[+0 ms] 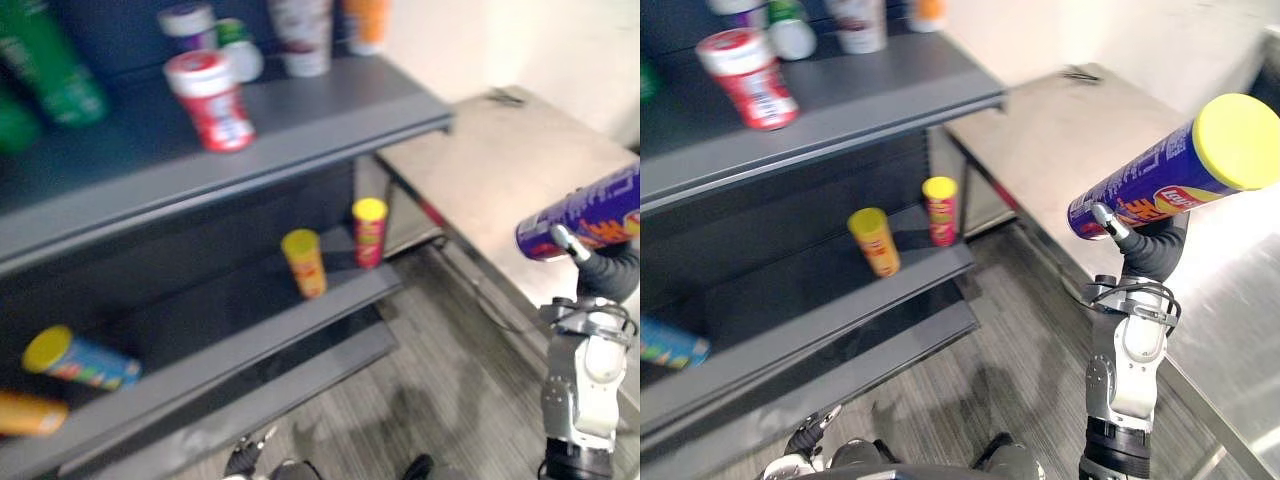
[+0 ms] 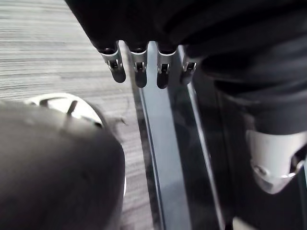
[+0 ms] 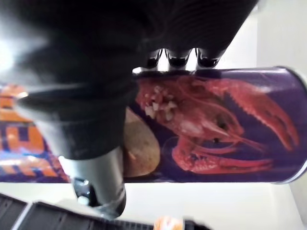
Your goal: Put the gum and the chips on the shelf.
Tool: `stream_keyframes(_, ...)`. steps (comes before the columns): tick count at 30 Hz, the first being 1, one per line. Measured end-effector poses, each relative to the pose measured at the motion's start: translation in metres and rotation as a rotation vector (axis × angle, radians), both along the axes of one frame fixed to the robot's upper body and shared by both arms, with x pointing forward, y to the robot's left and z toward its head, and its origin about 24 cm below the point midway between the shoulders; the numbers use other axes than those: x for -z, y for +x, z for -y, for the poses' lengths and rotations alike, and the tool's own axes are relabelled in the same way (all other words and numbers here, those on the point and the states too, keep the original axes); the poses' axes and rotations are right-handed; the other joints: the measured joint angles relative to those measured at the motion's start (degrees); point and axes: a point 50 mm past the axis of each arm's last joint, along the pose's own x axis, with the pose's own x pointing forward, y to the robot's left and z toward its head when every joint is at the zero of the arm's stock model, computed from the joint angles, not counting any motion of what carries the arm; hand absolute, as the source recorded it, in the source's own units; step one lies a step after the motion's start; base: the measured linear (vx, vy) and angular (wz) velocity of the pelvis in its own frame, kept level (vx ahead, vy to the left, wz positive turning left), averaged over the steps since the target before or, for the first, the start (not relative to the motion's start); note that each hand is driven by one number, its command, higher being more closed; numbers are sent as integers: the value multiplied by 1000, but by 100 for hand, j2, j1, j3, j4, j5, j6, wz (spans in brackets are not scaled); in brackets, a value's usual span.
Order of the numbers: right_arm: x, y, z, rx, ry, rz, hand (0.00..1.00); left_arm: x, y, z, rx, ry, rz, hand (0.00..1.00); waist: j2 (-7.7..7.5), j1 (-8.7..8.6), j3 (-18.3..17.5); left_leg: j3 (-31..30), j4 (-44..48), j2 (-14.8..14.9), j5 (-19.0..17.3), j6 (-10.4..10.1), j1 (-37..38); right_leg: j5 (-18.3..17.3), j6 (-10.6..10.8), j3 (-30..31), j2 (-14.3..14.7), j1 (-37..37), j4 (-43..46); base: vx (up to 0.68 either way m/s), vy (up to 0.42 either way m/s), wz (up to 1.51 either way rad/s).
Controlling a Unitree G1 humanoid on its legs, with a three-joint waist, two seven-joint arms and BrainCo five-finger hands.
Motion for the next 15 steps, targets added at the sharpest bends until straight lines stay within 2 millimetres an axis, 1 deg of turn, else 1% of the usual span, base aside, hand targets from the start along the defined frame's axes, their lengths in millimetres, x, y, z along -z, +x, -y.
stream_keyframes(1,0,-1,1,9,8,1,100,0,-4,-4,-32,10,-5,0,-2,-5,-7,191,-276,-65,-1,-3,-2,128,96,-476,22,220,-168,-78,123,149)
stream_keyframes(2,1,-1,2,14,13,2,100,0,-6,-6,-37,17,-12,0,-18,-13,-26,190,-511,-144,1,-6,-21,179,107,-717,27,282,-204,-87,123,140)
stream_keyframes(3,0,-1,2,15,15,4,100,0,-7,-8,-37,21,-14,0,-19,-20,-52,155,-660,-192,7,-16,-54,227,80,-842,36,280,-209,-51,72,98)
stream_keyframes(4,-1,0,1,18,18,10,100,0,-8,-8,-35,24,-19,0,-27,-21,-84,111,-971,-303,54,-78,-104,330,4,-1017,44,239,-207,-45,51,77)
stream_keyframes(5,-2,1,1,21,22,16,100,2,-13,-5,-36,15,-33,0,-36,-20,-80,94,-1250,-403,103,-99,-101,435,-43,-1133,31,219,-193,-23,25,61)
stream_keyframes(8,-1,0,2,41,38,13,100,6,-21,1,-10,-4,-68,0,-111,28,-72,22,-1554,-620,228,-11,65,672,-64,-1157,-136,301,-79,-29,57,21)
stream_keyframes(9,-1,0,3,45,41,12,100,6,-22,0,-10,-1,-70,0,-132,39,-65,23,-1594,-654,244,16,129,720,-69,-1144,-171,338,-58,-15,97,2)
stream_keyframes(12,0,0,3,70,25,2,100,3,-27,-12,-59,22,-65,0,-286,52,-124,42,-1940,-931,314,126,334,772,-46,-930,-285,344,-90,-32,99,-2)
stream_keyframes(14,1,0,3,71,28,-2,100,3,-29,-15,-85,26,-60,0,-329,54,-127,82,-2045,-1006,329,149,354,785,-25,-842,-298,321,-158,-61,57,-11)
stream_keyframes(15,3,1,3,70,30,-10,100,3,-32,-16,-105,26,-65,0,-331,86,-125,153,-2101,-1040,331,147,422,786,-24,-758,-292,322,-209,-61,29,-24)
